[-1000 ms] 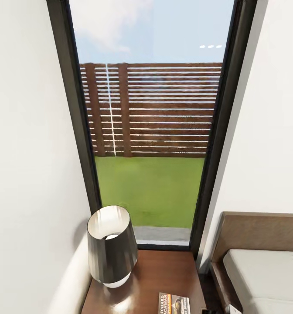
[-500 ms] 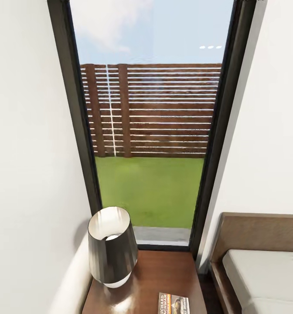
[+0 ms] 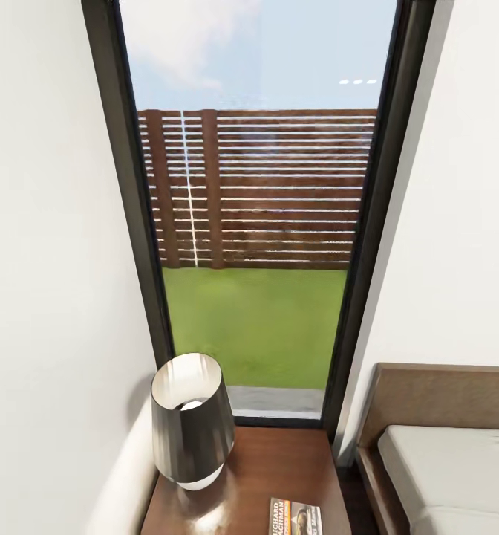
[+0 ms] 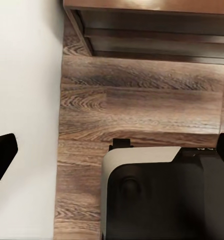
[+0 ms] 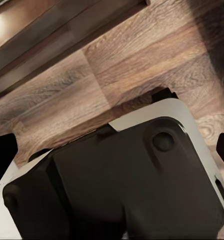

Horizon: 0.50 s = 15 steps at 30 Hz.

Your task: In the bedroom, move the book from the bed onto either nightstand, and place the two sandals side by side next to the bed.

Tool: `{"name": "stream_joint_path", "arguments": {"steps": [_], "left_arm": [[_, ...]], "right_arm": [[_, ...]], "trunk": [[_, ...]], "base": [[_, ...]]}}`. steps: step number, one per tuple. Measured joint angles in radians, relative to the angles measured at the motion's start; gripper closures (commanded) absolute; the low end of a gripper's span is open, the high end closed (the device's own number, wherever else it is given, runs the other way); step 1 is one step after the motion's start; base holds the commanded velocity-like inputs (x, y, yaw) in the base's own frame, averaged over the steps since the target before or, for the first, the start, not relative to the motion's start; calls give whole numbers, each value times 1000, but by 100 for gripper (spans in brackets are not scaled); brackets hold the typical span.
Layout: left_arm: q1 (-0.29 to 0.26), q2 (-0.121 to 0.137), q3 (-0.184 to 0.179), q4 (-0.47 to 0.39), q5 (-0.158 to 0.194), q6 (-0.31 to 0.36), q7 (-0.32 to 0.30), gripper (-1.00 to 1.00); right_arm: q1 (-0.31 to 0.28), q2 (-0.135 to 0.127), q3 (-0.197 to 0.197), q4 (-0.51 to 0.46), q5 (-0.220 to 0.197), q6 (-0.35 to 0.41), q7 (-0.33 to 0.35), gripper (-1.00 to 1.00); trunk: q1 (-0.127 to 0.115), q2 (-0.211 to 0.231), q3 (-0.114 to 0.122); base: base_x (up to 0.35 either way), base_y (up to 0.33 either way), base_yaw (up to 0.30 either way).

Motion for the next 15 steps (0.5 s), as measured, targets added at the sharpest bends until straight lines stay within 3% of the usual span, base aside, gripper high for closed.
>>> {"name": "stream_joint_path", "arguments": {"steps": [11, 15], "left_arm": [[0, 1, 0, 66, 1, 0, 4, -100], [2, 1, 0, 72, 1, 1, 4, -100]], "right_arm": [[60, 1, 0, 0, 0, 0, 0, -100], [65, 5, 0, 0, 1, 0, 0, -100]], "trunk": [[-42, 76, 33], [-42, 76, 33]], "base": [[0, 0, 0], [0, 0, 0]]}}
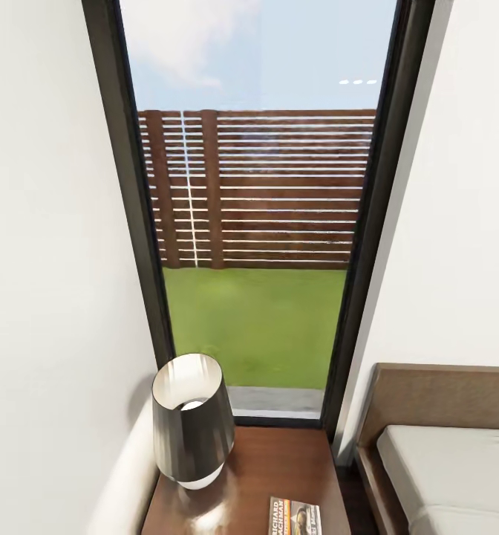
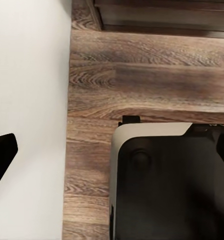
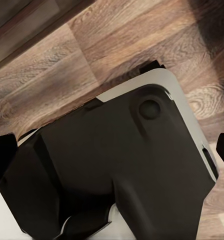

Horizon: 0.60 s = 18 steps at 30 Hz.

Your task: In the bedroom, move the book from the bed onto either nightstand, and place the two sandals side by side next to the bed.

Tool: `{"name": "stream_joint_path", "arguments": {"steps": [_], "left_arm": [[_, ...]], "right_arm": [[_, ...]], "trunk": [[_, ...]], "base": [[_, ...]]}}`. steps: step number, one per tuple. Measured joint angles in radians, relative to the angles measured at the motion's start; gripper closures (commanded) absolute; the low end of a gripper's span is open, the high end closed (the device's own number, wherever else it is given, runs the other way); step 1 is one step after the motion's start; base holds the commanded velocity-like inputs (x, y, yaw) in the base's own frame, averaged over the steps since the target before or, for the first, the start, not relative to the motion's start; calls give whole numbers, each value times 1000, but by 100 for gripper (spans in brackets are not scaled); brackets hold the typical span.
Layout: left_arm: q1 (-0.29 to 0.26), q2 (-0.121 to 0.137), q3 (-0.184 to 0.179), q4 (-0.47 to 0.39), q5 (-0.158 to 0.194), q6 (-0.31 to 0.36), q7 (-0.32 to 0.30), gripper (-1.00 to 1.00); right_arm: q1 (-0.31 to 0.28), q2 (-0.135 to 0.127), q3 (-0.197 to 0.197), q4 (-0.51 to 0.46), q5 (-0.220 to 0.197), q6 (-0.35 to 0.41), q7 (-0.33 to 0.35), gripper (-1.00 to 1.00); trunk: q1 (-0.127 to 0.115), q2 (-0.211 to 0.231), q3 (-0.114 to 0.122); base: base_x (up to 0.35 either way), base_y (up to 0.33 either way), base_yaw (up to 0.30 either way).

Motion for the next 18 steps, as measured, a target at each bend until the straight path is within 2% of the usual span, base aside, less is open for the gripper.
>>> {"name": "stream_joint_path", "arguments": {"steps": [18], "left_arm": [[9, 0, 0, 7, 0, 1, 0, -100]], "right_arm": [[5, 11, -1, -2, -3, 0, 0, -100]], "trunk": [[0, 0, 0]], "base": [[0, 0, 0]]}}
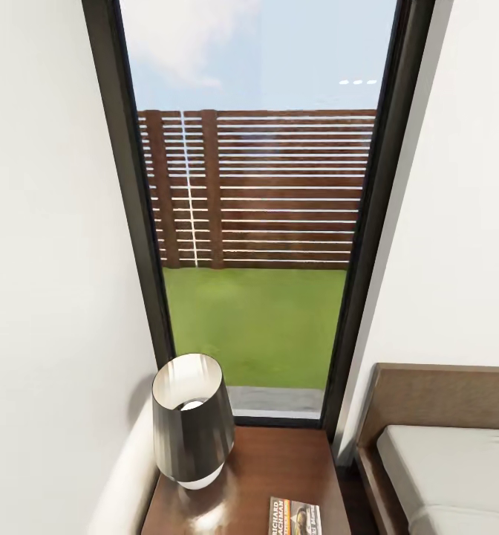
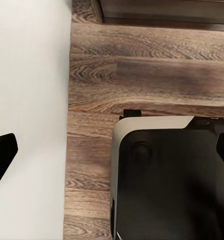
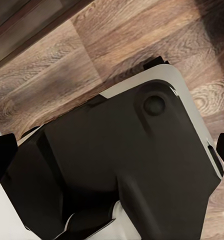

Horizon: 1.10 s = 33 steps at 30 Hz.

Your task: In the bedroom, move the book from the bed onto either nightstand, and place the two sandals side by side next to the bed.

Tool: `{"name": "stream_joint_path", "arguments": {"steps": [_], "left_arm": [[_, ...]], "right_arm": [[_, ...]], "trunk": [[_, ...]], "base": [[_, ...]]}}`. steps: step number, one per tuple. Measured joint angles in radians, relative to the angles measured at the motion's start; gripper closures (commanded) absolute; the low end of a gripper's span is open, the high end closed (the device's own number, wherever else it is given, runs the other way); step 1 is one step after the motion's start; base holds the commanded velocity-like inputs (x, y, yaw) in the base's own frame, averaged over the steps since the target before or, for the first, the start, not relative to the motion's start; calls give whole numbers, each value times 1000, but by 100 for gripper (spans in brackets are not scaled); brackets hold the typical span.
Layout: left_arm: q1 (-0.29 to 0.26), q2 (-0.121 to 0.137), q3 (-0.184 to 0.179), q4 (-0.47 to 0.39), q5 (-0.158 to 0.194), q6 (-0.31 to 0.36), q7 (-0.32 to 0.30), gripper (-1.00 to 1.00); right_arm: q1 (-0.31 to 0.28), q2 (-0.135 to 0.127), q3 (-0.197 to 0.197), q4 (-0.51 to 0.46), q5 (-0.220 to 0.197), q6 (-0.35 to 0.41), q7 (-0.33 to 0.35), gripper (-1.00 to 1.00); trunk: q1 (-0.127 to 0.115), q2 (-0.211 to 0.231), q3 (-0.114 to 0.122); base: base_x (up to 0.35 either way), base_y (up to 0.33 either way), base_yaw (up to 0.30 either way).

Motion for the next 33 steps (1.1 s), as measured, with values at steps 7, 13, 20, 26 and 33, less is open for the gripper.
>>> {"name": "stream_joint_path", "arguments": {"steps": [7, 13, 20, 26, 33], "left_arm": [[0, 0, 0, 0, 0, 1, 0, -100], [0, -1, 0, 0, 0, 3, 0, -100], [0, -1, 1, 1, 0, 7, 0, -100], [1, -1, 1, 0, 1, 7, 0, -100], [4, -1, 5, 0, 2, 5, -1, -100]], "right_arm": [[0, 1, 0, 0, -1, 0, 0, -100], [0, 1, -1, 0, 0, 0, 0, -100], [0, 1, -1, -1, -1, 0, 0, -100], [0, 1, -1, 0, 0, 0, 0, -100], [0, 1, -1, -1, 0, 0, 0, -100]], "trunk": [[0, 0, 0], [0, 0, 0], [0, 0, 0], [0, 0, 0], [0, 0, 0]], "base": [[0, 0, 0], [0, 0, 0], [0, 0, 0], [0, 0, 0], [0, 0, 0]]}}
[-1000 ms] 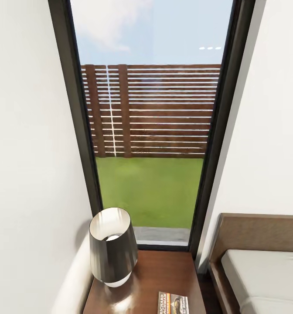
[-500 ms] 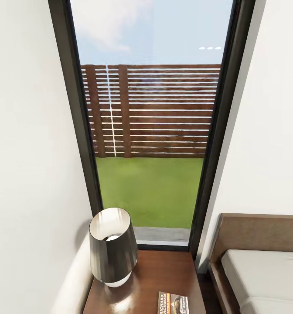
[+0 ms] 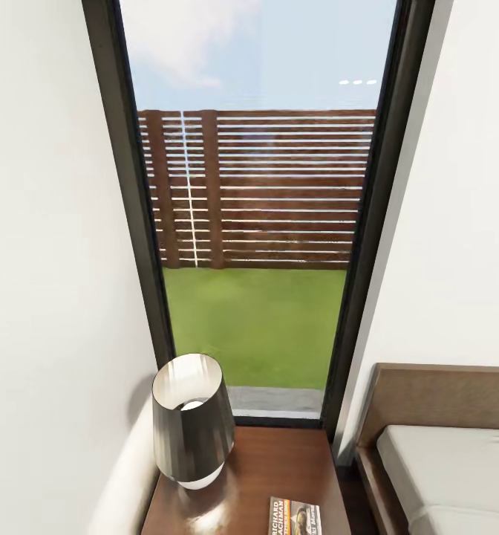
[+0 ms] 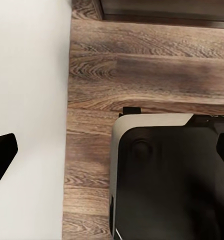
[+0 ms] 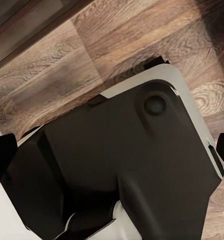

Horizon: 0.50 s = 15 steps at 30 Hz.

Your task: In the bedroom, move the book from the bed onto either nightstand, and place the two sandals side by side next to the bed.

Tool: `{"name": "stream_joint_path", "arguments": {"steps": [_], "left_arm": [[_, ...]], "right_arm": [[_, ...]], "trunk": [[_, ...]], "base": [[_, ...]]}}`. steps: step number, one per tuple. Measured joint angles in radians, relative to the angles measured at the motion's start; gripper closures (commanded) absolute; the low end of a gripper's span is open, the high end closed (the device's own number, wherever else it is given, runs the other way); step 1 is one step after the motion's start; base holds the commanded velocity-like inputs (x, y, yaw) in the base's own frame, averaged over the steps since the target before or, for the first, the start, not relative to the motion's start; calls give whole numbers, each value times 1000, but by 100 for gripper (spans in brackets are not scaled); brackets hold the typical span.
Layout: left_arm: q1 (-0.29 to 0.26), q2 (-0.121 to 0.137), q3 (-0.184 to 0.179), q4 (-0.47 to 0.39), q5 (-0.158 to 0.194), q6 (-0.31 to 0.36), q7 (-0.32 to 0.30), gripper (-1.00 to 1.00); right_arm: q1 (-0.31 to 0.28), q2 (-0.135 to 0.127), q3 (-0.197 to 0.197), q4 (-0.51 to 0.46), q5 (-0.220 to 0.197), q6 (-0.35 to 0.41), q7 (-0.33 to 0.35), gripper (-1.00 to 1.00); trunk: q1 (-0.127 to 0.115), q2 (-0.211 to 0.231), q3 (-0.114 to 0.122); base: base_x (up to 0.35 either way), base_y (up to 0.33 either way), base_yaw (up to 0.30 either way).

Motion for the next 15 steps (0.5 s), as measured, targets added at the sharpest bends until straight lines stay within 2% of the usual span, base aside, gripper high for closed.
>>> {"name": "stream_joint_path", "arguments": {"steps": [15], "left_arm": [[0, -1, 1, -2, 0, -2, -2, -100]], "right_arm": [[0, 0, 0, 0, 0, 0, 0, -100]], "trunk": [[0, 0, 0]], "base": [[0, 0, 0]]}}
